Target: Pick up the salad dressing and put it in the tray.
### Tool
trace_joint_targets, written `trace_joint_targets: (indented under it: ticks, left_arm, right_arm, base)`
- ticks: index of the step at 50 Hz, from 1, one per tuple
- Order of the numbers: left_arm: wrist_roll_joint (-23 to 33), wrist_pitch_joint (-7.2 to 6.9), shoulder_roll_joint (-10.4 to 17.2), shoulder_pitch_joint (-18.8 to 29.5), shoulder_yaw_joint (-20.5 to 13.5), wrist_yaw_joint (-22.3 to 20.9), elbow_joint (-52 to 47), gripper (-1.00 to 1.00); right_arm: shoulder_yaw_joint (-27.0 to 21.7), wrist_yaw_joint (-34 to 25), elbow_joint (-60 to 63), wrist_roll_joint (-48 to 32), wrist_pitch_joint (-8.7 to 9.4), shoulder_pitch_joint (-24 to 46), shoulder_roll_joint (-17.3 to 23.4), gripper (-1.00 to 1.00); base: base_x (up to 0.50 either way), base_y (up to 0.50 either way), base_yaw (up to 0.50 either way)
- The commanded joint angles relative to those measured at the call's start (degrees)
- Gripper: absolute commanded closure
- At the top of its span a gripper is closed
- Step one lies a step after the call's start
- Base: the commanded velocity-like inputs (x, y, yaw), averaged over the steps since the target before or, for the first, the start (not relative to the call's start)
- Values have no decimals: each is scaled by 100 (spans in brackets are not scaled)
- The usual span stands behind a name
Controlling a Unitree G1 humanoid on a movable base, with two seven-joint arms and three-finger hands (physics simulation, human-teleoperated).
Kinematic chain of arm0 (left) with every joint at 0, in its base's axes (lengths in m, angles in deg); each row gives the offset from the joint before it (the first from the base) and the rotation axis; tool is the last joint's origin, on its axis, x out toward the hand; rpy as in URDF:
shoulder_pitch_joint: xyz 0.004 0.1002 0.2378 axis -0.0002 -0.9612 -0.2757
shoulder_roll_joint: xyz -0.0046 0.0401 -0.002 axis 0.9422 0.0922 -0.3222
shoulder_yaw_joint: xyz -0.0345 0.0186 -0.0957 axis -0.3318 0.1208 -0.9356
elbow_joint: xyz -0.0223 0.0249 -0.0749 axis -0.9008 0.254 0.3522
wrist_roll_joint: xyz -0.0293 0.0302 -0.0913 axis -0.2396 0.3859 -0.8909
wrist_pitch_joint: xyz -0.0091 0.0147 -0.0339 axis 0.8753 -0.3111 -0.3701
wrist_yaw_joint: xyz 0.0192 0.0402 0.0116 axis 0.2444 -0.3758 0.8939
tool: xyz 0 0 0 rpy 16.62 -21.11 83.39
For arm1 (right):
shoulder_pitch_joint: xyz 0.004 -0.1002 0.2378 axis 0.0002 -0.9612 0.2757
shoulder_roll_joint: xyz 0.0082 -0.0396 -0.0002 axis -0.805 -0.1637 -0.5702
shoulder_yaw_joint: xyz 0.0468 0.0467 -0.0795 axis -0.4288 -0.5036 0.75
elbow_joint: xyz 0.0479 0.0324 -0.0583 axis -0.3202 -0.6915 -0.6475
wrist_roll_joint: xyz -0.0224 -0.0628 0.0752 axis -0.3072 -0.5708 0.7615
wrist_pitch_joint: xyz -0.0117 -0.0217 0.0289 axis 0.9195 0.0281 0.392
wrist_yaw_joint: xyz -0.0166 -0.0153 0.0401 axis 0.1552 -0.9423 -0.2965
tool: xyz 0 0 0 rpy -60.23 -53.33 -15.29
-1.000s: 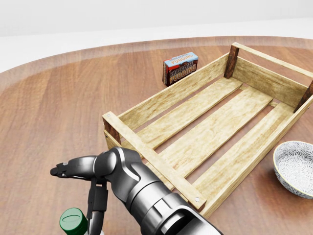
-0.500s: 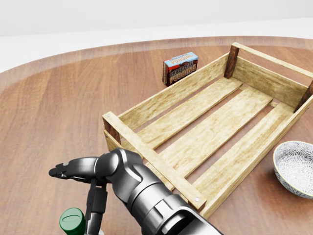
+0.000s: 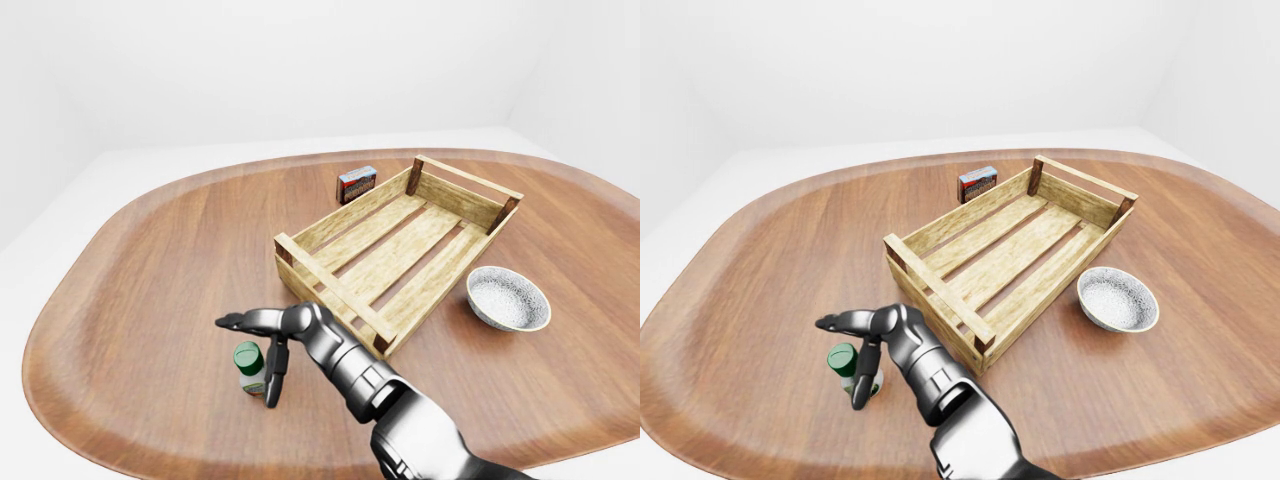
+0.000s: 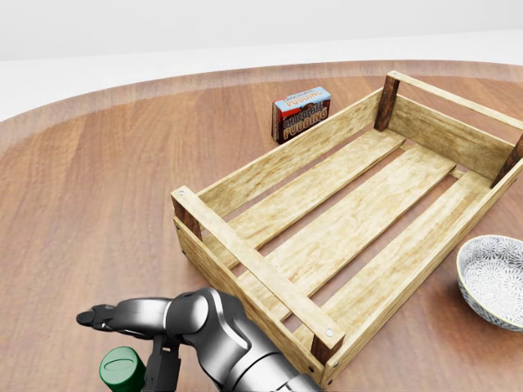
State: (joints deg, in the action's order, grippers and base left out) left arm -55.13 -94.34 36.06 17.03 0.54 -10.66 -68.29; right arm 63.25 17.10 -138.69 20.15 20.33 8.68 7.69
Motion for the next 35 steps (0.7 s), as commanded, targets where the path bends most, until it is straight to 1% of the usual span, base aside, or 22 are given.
trace_joint_targets:
  ticks: [1,3,4,7,10,11,15,17,18,20,24,30,35]
  left_arm:
    - [74,0,110,-734,-1320,-964,429,-100]
    - [135,0,91,-656,-1227,-941,463,-100]
    - [183,0,37,-558,-1060,-861,399,-100]
    - [211,0,-73,-479,-878,-766,170,-100]
    - [232,0,-144,-491,-859,-806,99,-100]
    - [246,0,-138,-517,-884,-879,205,-100]
    - [236,0,-48,-552,-965,-946,421,-100]
    - [242,0,-41,-539,-935,-941,468,-100]
    - [246,0,-50,-531,-910,-933,474,-100]
    - [244,0,-80,-535,-878,-923,442,-100]
    - [238,0,-87,-555,-882,-941,451,-100]
    - [199,0,-104,-561,-905,-906,345,-100]
    - [217,0,-150,-547,-868,-912,280,-100]
  right_arm:
    - [197,0,197,-10,0,-768,0,-100]
    - [161,0,-8,33,0,-644,0,-100]
    - [52,0,-241,84,0,-445,0,-100]
    - [-207,0,-699,246,0,-24,0,-100]
    - [-301,0,-955,296,0,207,0,-100]
    - [-352,0,-1026,331,0,266,0,-100]
    - [-348,0,-1065,362,0,267,0,-100]
    - [-301,0,-1036,349,0,213,0,-100]
    - [-412,57,-1017,411,0,213,0,100]
    - [-304,0,-1084,357,0,210,0,100]
    - [-363,0,-1028,379,0,256,0,100]
    - [-259,0,-863,267,0,100,0,100]
    - [-267,0,-763,182,0,227,0,100]
  base:
    - [0,0,0]
    - [0,0,0]
    - [0,0,0]
    - [0,0,0]
    - [0,0,0]
    - [0,0,0]
    - [0,0,0]
    - [0,0,0]
    - [0,0,0]
    - [0,0,0]
    - [0,0,0]
    - [0,0,0]
    - [0,0,0]
